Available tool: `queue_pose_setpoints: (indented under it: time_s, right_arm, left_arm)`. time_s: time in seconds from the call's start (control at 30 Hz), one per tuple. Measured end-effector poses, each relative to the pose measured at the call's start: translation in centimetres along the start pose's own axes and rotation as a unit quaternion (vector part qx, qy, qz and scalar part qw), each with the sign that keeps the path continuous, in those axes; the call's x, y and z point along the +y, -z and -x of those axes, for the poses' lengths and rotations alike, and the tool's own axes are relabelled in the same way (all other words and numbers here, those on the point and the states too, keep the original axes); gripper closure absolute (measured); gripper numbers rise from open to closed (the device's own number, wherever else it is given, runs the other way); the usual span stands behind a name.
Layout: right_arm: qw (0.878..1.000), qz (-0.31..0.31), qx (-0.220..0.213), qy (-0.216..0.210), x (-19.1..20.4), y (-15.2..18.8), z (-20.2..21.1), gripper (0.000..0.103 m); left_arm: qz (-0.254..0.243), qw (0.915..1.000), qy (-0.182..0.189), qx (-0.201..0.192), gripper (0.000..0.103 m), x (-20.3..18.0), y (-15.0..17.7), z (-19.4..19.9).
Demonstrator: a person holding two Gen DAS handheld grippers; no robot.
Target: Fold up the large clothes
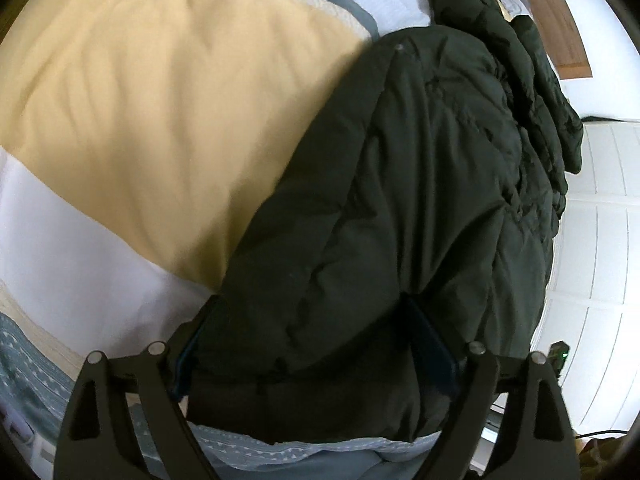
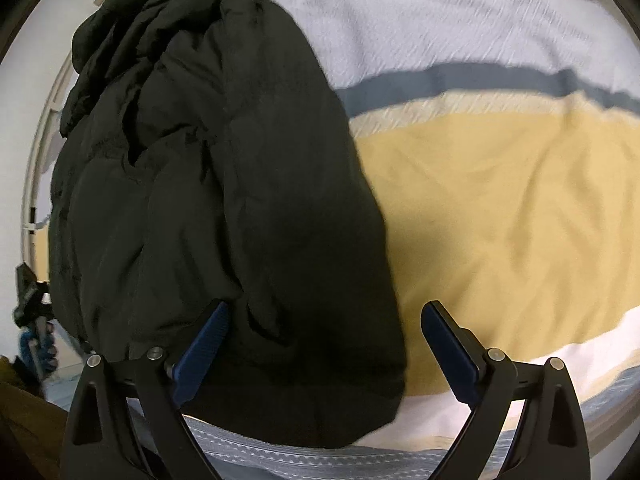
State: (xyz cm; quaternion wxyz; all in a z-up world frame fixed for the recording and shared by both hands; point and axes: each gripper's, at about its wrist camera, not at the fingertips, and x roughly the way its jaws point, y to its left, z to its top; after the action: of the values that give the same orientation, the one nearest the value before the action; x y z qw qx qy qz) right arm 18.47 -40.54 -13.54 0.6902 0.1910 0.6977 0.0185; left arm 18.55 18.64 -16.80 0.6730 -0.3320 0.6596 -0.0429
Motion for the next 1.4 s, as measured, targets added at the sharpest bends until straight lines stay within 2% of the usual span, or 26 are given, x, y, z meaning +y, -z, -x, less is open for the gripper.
queue_pose_setpoints:
  time_s: [0.23, 0.37, 0.57, 0.63, 0.7, 0.73, 0.8, 0.83, 0.9, 1.0, 1.2, 1.4]
  right_arm:
    - [0.998, -0.018, 0.026, -0.061, -0.2, 0.7, -1.9, 0.007]
    - [0.996, -0.027, 0.037, -0.072, -0.3, 0.8, -2.8, 0.007]
    - [0.997, -0.030, 0.042, -0.065, 0.0, 0.6, -4.4, 0.009]
    - [0.996, -0.035, 0.046, -0.075, 0.3, 0.9, -4.6, 0.018]
    - [0.994, -0.037, 0.050, -0.086, 0.2, 1.0, -4.6, 0.038]
    - [0.994, -0.037, 0.053, -0.093, -0.3, 1.0, -4.4, 0.043]
    - [0.992, -0.035, 0.057, -0.106, -0.2, 0.9, -4.4, 0.059]
    - [0.992, -0.034, 0.058, -0.110, 0.2, 0.9, -4.3, 0.062]
    - [0.991, -0.024, 0.062, -0.116, 1.1, 0.6, -4.2, 0.074]
    - [0.991, -0.006, 0.063, -0.119, 2.5, 0.6, -3.8, 0.084]
    - [0.991, 0.020, 0.045, -0.125, 4.5, 0.1, -2.1, 0.090]
    - [0.991, 0.022, 0.000, -0.130, 5.0, -0.8, 1.2, 0.092]
  left_arm:
    - [0.027, 0.9994, 0.018, -0.006, 0.013, 0.7, 0.6, -0.3]
    - [0.033, 0.9993, 0.015, -0.008, 0.013, 0.8, 0.8, -0.5]
    - [0.038, 0.9991, 0.014, -0.009, 0.015, 0.8, 0.9, -0.7]
    - [0.045, 0.9987, 0.025, -0.007, 0.019, 0.3, 1.1, -1.2]
    - [0.049, 0.9982, 0.035, -0.006, 0.027, 0.5, 1.2, -1.1]
    - [0.050, 0.9980, 0.039, -0.005, 0.029, 0.6, 1.3, -1.1]
    - [0.056, 0.9972, 0.049, -0.004, 0.043, 0.7, 1.6, -1.0]
    - [0.058, 0.9967, 0.056, -0.004, 0.047, 0.6, 1.7, -1.0]
    - [0.060, 0.9960, 0.067, -0.005, 0.064, 0.5, 2.0, -0.9]
    - [0.058, 0.9945, 0.088, -0.007, 0.080, -0.1, 2.4, -0.1]
    - [0.033, 0.9941, 0.103, -0.012, 0.088, -2.9, 2.5, 1.0]
    - [0.021, 0.9915, 0.123, -0.035, 0.090, -4.5, 1.4, 3.8]
